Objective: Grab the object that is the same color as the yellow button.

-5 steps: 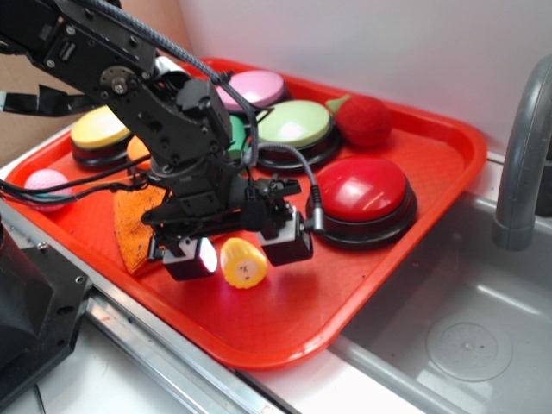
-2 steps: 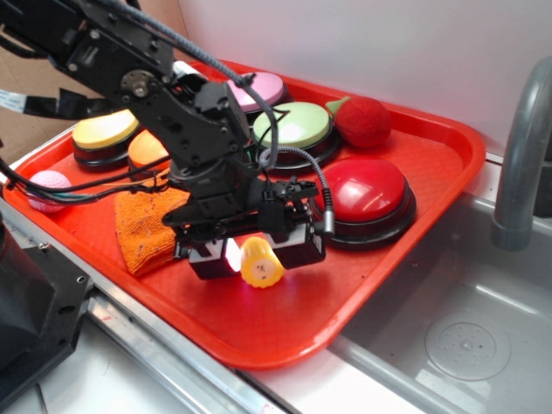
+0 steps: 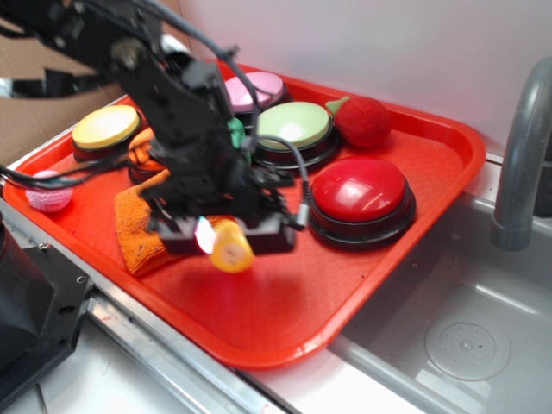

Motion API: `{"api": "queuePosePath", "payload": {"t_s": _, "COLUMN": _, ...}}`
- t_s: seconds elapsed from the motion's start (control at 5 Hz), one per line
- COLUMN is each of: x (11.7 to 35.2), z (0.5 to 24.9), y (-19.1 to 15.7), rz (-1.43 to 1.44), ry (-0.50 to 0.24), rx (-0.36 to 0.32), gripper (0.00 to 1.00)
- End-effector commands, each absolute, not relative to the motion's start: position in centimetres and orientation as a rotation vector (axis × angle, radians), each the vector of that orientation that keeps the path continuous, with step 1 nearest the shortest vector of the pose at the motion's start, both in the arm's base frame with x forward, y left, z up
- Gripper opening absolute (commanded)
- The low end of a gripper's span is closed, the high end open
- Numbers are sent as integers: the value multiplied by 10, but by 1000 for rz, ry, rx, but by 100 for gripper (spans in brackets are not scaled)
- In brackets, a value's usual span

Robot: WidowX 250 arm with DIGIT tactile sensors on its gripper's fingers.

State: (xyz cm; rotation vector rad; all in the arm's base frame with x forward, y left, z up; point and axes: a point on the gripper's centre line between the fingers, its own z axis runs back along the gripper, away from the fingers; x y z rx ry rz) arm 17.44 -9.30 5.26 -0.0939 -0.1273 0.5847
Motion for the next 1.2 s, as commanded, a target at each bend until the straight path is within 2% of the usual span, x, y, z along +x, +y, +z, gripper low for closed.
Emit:
{"api": "queuePosePath", "payload": {"t_s": 0.0, "x": 200, "z": 105, "y": -48, "rz": 461, "ry": -115, "rx": -104, "gripper": 0}}
{"api": "queuePosePath", "payload": {"t_s": 0.2, "x": 206, "z": 124, "y": -35, "rz": 382, "ry": -129, "rx": -106, "gripper": 0}}
{"api": "queuePosePath", "payload": {"t_s": 0.4, "x": 207, "z": 141, "y": -23, "rz": 310, "ry": -154, "rx": -142, "gripper": 0}}
{"api": "queuePosePath", "payload": {"t_s": 0.6, "x": 207, "z": 153, "y": -11, "rz": 293, "ry": -165, "rx": -123, "gripper": 0}}
{"api": "queuePosePath", "payload": {"t_s": 0.8, "x": 203, "z": 157, "y": -3, "rz": 307, "ry": -199, "rx": -136, "gripper": 0}}
{"api": "queuePosePath", "payload": {"t_s": 1.0, "x": 198, "z": 158, "y": 0, "rz": 298, "ry": -157, "rx": -130, "gripper": 0}}
